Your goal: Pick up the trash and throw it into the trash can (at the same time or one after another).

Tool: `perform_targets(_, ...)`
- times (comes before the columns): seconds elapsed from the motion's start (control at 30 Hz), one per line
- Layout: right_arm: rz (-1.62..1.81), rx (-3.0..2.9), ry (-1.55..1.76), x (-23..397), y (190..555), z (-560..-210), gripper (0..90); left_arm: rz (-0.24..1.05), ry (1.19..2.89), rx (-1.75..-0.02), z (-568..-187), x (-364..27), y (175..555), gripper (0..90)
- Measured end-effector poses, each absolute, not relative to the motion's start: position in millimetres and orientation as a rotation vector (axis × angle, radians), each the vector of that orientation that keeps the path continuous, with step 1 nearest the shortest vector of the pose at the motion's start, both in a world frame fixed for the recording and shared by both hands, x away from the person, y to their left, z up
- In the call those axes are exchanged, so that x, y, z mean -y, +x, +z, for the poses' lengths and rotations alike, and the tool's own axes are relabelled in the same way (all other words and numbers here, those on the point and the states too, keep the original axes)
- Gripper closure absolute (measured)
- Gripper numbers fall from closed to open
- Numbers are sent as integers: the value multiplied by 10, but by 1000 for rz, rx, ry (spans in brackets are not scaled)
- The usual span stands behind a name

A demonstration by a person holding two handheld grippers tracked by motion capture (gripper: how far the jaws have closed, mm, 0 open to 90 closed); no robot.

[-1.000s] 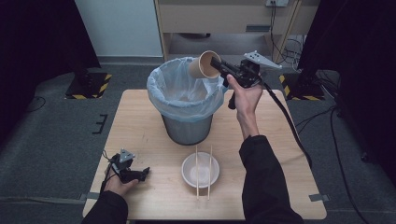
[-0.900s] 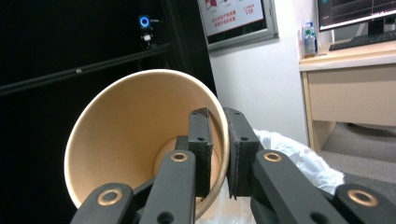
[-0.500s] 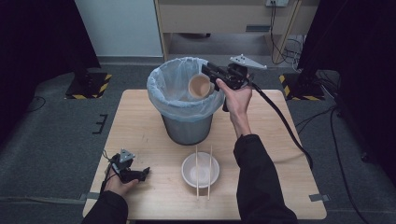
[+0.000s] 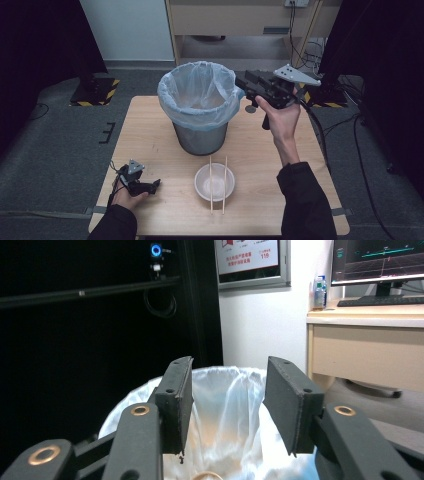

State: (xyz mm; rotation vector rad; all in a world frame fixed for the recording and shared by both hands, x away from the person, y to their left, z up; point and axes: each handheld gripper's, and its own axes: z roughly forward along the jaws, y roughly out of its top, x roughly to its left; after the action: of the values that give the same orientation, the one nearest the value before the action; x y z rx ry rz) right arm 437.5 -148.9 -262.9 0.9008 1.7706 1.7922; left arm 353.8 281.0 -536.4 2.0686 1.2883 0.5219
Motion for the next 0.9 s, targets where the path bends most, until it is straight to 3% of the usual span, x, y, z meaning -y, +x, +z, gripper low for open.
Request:
perform_targets(0.2,1716,-1820,850,1555,4008,-2717,500,522,2068,-1289,-5364,-2804,3538,0)
perform_targets(0.3,1752,-1851,893,1575,3826,-2927,493,522,2068,-1289,-5364,-2801,3537,0)
perform_targets(0.9,1589,-2050,1031,1665,3614,-4084,460,522,2066,-1290,-5364,-2796,3536,0)
